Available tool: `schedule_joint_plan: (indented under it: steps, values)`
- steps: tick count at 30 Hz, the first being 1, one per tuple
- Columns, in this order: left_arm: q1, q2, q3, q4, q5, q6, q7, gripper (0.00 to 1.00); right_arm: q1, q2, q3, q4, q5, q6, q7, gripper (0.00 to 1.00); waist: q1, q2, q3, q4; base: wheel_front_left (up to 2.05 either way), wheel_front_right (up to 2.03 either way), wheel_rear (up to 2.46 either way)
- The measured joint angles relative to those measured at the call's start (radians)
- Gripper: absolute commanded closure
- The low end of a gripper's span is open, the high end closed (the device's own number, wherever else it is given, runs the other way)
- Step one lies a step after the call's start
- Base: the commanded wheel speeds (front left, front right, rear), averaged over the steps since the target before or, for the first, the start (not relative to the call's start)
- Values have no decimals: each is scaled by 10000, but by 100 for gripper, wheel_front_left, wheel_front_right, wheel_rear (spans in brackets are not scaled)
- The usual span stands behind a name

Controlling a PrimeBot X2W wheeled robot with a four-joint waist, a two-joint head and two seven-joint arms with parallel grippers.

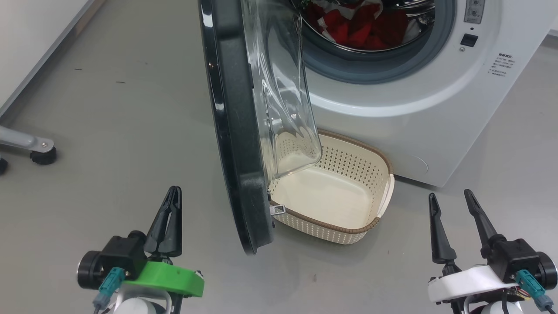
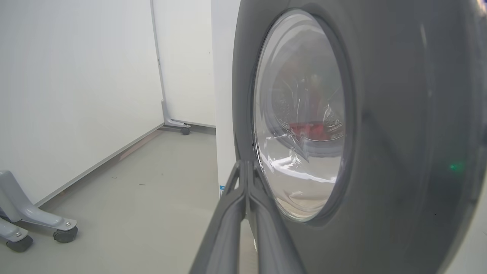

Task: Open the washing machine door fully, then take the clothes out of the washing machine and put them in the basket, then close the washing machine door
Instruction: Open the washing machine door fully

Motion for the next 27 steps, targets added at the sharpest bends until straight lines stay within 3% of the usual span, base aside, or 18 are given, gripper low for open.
schedule_joint_plan:
  steps: [2, 17, 22, 27]
  values:
    - [-12, 0, 90, -255, -4, 33, -2, 100, 1, 29, -31, 4, -25, 12, 0, 0, 0, 0, 0, 15, 0, 0, 0]
    - [-1120, -6, 477, -3486, 629, 52, -6, 100, 6, 238, -150, 128, -157, 268, 0, 0, 0, 0, -61, 63, 0, 0, 0]
    - [-1383, -2, -194, -4472, 844, -311, -13, 100, 24, 276, -165, 203, -234, 355, 0, 0, 0, 0, -119, 21, 0, 0, 0]
    - [-1351, 2, -1486, -4631, 988, -1074, -13, 100, 75, 326, -174, 234, -253, 443, 0, 0, 0, 0, -153, -52, 0, 0, 0]
